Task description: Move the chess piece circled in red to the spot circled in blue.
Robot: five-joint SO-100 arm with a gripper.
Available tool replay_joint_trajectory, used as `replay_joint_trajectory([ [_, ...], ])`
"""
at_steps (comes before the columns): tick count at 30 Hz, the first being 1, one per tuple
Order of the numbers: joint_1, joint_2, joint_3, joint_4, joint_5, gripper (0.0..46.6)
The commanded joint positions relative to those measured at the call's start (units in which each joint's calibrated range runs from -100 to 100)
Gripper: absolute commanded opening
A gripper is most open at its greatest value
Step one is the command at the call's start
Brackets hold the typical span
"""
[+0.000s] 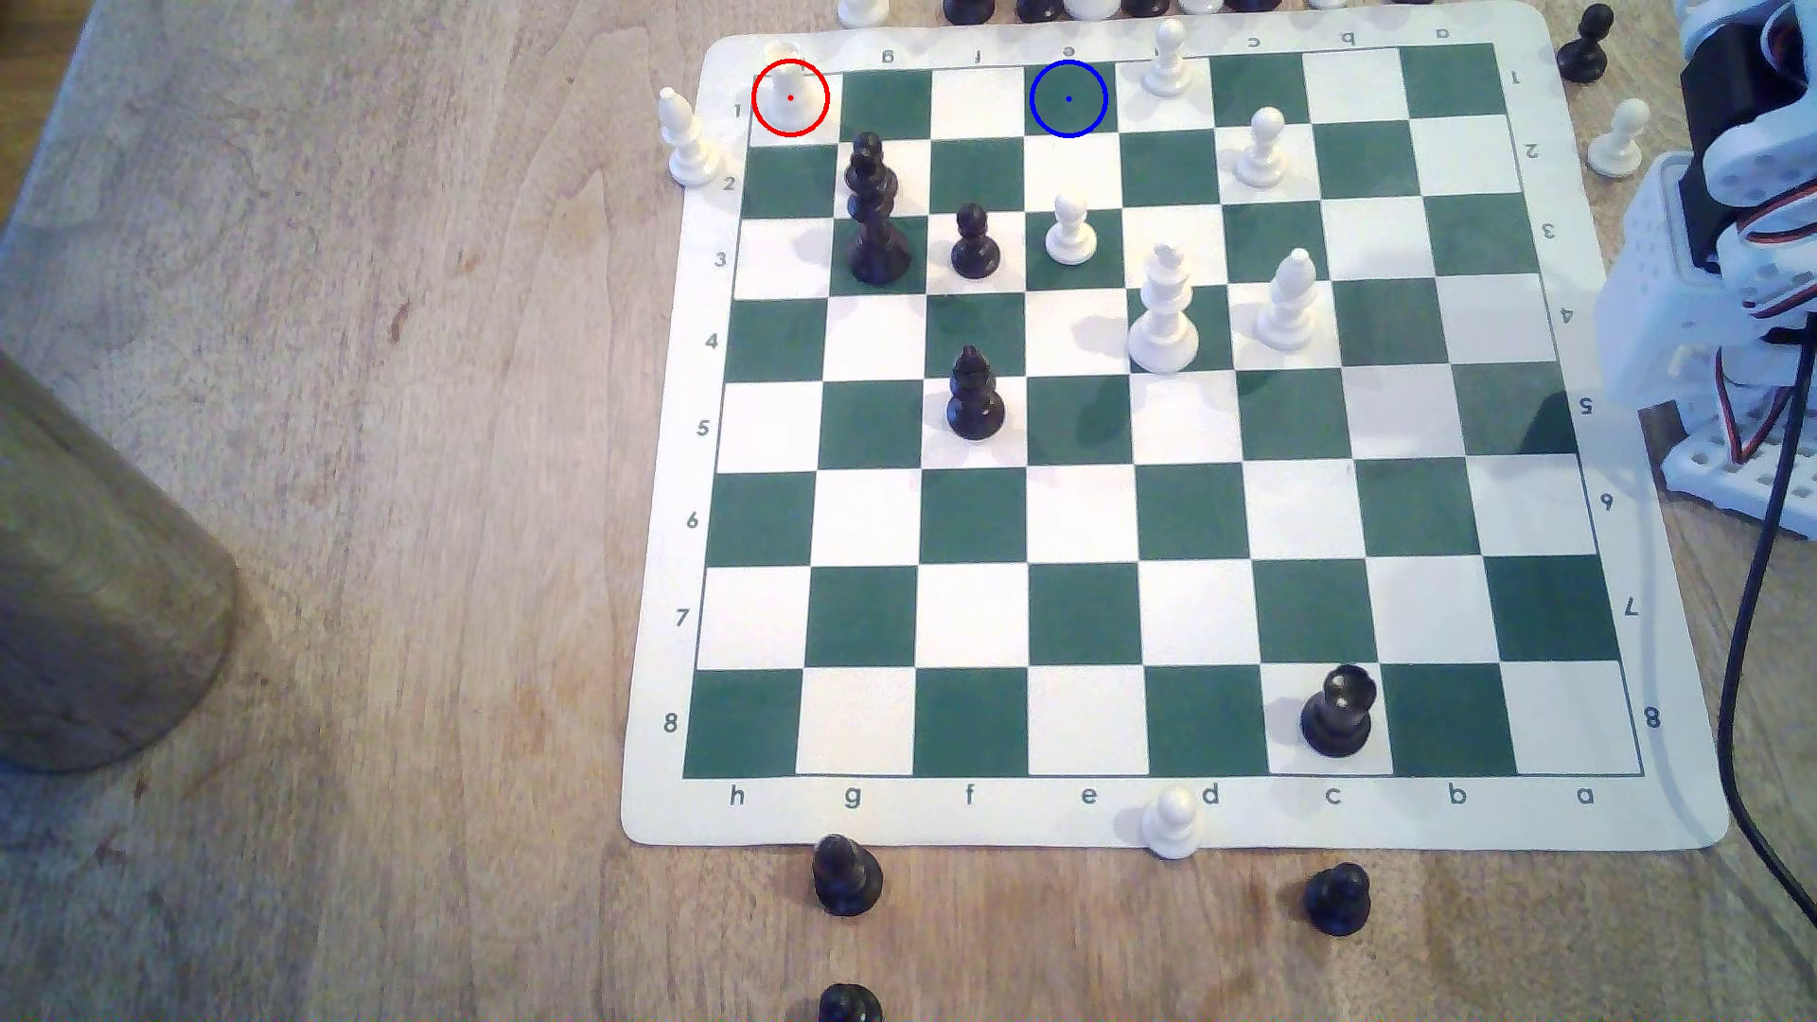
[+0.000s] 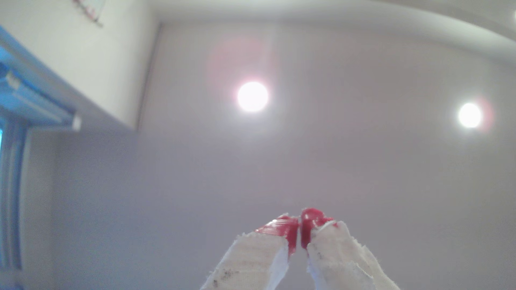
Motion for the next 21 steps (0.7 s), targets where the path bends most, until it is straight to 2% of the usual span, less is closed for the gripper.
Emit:
replay_joint_trajectory([
  [1,-1.3,0.1,1.2,4.9,0.2,0.2],
  [10,-1.2,0.1,-10.2,42.2,0.2,0.2],
  [21,4.1,0.2,-24.3,83.0,-0.1,0.2],
])
